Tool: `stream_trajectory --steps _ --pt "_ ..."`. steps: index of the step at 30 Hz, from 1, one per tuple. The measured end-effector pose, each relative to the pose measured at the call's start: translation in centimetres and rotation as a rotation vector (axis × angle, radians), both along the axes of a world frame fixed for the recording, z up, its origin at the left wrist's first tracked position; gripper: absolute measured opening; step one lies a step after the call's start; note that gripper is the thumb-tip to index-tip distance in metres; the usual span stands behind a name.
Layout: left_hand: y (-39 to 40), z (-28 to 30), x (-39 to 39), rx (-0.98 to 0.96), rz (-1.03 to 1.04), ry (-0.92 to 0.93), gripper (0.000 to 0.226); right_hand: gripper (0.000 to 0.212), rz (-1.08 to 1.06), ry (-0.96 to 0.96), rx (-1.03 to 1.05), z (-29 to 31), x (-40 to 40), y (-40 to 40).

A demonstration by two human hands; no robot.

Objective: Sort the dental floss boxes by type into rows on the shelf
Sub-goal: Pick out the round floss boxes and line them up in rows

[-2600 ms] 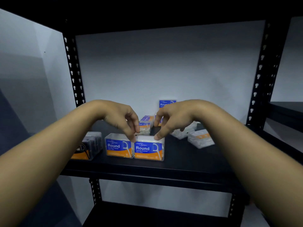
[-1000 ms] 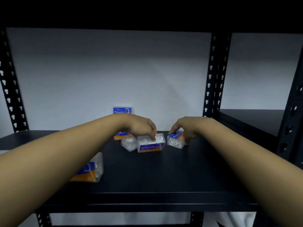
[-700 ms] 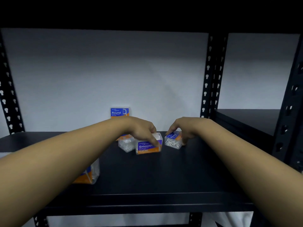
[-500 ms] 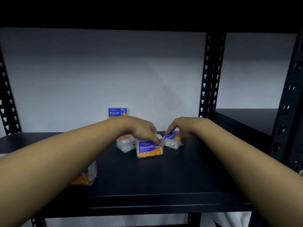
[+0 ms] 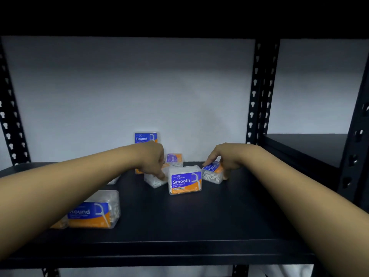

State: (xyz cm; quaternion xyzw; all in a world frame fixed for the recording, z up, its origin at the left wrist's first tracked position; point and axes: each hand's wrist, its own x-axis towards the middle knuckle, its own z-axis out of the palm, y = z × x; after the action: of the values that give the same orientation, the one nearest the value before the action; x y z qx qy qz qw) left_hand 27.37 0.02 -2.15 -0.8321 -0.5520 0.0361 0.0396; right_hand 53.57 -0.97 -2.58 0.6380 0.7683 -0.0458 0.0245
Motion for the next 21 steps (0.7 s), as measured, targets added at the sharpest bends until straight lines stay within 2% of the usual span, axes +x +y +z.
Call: stream_trajectory --steps 8,16,21 --pt "0.4 -1.2 -1.0 0.109 -0.069 0.031 0.06 0.077 0.01 0.012 -0.014 0.0 0.1 0.4" --pt "0.8 1.0 -2.6 -0.087 -0.073 -0.127 0.037 0.076 0.011 0.011 0.0 -0.1 0.3 0.5" --pt "1.3 -0.4 -3.3 -0.085 0.029 -0.101 0.057 0.078 0.014 0.008 -0.003 -0.2 0.3 0.7"
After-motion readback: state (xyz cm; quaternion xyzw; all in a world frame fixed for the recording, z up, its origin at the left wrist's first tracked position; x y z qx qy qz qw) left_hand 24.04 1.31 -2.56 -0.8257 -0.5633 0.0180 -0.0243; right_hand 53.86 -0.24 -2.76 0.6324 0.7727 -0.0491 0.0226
